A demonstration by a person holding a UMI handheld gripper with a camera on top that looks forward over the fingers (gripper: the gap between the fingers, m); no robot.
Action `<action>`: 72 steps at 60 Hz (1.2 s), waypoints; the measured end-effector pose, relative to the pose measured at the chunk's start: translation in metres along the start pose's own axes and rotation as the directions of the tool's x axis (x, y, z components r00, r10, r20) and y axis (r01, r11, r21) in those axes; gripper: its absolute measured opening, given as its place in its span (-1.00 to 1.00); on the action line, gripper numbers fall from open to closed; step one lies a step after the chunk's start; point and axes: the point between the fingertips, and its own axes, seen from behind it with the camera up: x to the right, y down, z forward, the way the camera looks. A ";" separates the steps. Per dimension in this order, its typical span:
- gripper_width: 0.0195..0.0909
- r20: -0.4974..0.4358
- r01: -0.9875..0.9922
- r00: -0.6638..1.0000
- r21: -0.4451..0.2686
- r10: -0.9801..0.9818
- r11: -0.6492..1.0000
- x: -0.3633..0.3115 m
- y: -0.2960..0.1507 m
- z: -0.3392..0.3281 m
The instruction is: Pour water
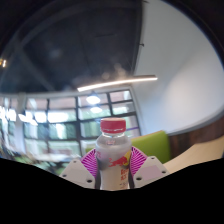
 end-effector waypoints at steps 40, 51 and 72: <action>-0.31 -0.182 0.166 0.952 -0.363 -0.244 0.917 0.189 0.219 -0.014; 0.83 -0.229 0.130 0.940 -0.448 -0.255 0.884 0.191 0.215 -0.046; 0.75 -0.233 0.105 0.949 -0.406 -0.214 0.908 0.082 0.114 -0.174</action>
